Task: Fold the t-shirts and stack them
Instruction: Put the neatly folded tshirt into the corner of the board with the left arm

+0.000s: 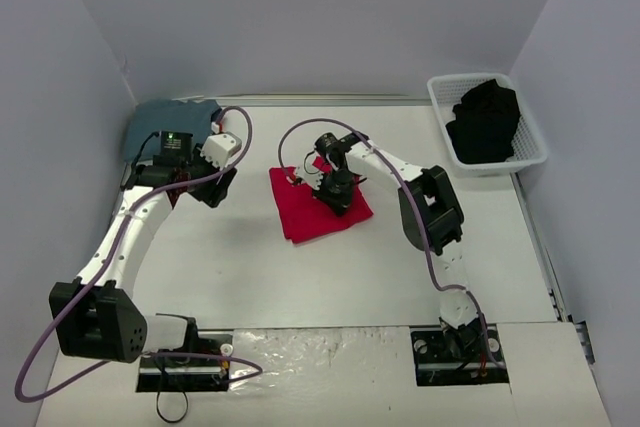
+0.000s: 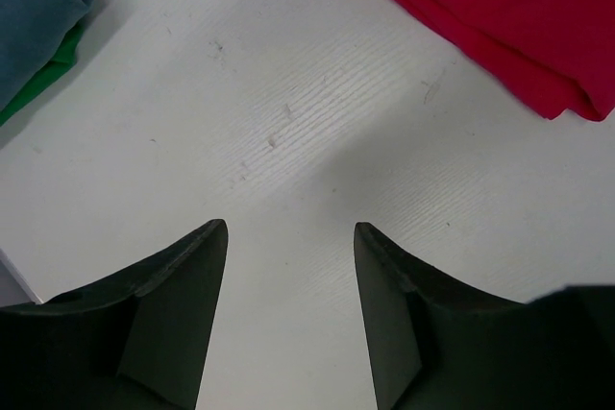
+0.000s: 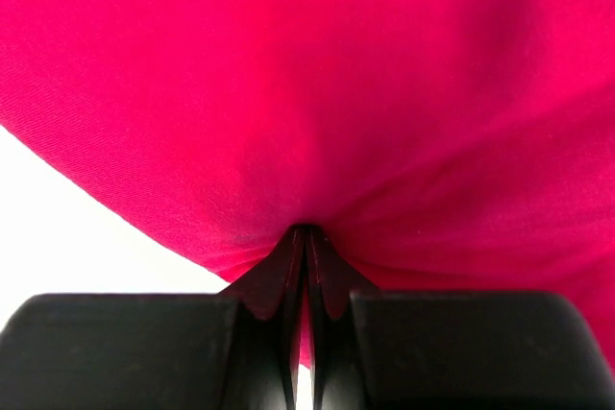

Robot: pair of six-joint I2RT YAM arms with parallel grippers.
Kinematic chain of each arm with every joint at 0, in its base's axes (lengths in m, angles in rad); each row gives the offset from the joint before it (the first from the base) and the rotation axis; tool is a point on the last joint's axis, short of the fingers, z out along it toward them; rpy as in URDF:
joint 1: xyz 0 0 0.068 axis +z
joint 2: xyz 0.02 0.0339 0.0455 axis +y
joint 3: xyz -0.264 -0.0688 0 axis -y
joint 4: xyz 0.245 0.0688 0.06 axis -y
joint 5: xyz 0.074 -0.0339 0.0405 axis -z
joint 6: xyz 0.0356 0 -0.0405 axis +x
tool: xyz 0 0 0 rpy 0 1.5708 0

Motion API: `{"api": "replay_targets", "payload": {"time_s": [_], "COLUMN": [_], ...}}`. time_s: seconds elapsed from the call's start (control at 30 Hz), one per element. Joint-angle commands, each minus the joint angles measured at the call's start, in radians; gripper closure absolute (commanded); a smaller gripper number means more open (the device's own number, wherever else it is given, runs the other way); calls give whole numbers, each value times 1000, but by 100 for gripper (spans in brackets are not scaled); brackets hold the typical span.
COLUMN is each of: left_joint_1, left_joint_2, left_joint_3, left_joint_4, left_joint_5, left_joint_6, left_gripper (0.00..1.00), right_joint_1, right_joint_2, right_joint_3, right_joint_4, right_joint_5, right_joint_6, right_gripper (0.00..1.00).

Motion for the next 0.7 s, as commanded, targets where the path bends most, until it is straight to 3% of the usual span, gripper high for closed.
{"api": "replay_targets", "payload": {"time_s": [0.0,0.1,0.17,0.27,0.3,0.4,0.5,0.67], "left_joint_1": [12,38,67,103,107,193,267,340], "left_joint_2": [-28,-16,-7,-2,-11,-36,-62,-61], "left_joint_3": [3,11,20,16,8,-47,-122,-213], "left_joint_4": [37,67,70,72,89,127,202,333], "left_joint_5": [12,17,41,87,101,220,363,497], "left_joint_6": [-37,-124,-152,-178,-212,-282,-383,-583], "left_gripper": [46,47,47,46,35,17,11,11], "right_joint_1": [-6,4,14,49,63,126,195,293], "right_joint_2": [-50,-105,-156,-225,-243,-309,-358,-409], "right_joint_3": [-9,37,72,95,94,54,-19,-173], "right_joint_4": [-24,-17,-14,-16,-16,-14,4,94], "right_joint_5": [39,46,55,75,78,91,130,239], "right_joint_6": [22,55,67,72,67,58,65,59], "right_gripper": [100,100,95,75,71,59,56,55]}}
